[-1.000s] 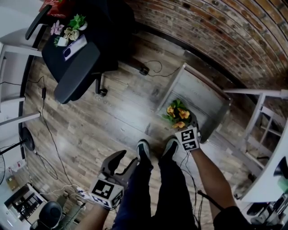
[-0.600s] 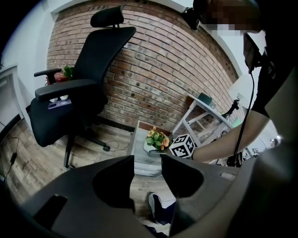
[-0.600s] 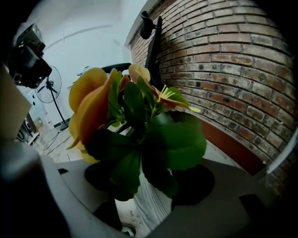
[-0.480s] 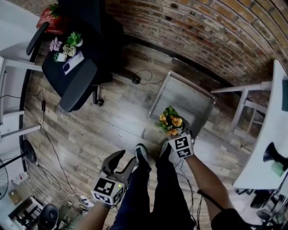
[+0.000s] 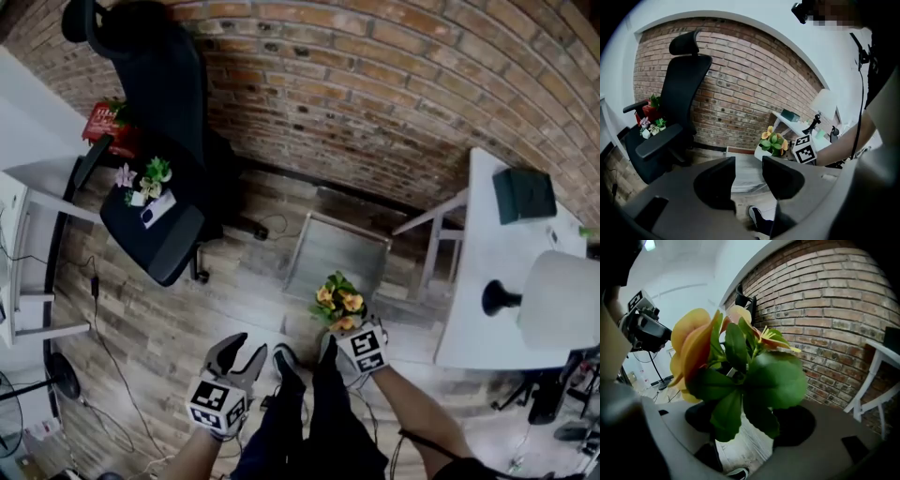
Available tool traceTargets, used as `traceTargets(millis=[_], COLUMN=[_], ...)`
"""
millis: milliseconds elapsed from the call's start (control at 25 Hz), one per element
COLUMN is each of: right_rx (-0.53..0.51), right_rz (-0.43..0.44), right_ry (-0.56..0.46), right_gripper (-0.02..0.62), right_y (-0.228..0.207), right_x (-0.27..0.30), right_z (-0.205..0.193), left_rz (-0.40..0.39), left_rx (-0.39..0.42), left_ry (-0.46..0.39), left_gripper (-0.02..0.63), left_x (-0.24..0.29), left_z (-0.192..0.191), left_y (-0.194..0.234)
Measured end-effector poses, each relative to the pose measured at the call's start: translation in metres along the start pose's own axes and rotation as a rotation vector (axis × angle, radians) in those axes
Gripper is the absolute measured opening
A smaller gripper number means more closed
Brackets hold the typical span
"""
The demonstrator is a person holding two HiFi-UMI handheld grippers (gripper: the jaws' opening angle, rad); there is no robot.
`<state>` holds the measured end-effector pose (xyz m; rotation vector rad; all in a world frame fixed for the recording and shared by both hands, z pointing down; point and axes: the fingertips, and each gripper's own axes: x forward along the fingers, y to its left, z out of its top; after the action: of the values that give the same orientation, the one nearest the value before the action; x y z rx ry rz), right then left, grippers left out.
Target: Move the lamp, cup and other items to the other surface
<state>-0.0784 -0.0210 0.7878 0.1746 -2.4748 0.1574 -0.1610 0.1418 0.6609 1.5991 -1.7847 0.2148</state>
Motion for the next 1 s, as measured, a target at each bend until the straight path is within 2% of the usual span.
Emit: traceTargets(millis=[240, 360, 480, 720, 840, 1000], right_rx=[0.038, 0.041, 0.085, 0.169, 0.197, 0.242], right_rz=[-0.044, -0.075, -0.126, -0.292, -0.369, -0.444], right_ry=[-0.06, -0.073, -0.072, -0.216, -0.217, -0.195], right_gripper=[0.33, 0.33, 0.331, 0.331, 0.33, 0.331], right_y=[0.019, 0.02, 0.022, -0.004, -0.016, -0.027], right_x=[-0.094, -0.14, -0.189, -0.255, -0.282, -0.315], right_z=[0.061, 0.085, 0.101, 0.115, 0.112, 0.085], left_rz=[-0.032, -0.05, -0.085, -0.141, -0.168, -0.198], left_rx=[0.056, 0.115, 0.136, 0.158, 0.15, 0.142], left_ry=[-0.043, -0.094, -0.14, -0.215, -0.216, -0.193], left_gripper=[0.176, 0.172, 0.167, 0.166, 0.166, 0.166], left_x=[-0.051, -0.067, -0.085, -0.107, -0.104, -0.097], left_z=[0.052, 0.078, 0.098, 0.111, 0.108, 0.094], left_y=[-0.039, -0.054, -0.071, -0.076, -0.075, -0.085])
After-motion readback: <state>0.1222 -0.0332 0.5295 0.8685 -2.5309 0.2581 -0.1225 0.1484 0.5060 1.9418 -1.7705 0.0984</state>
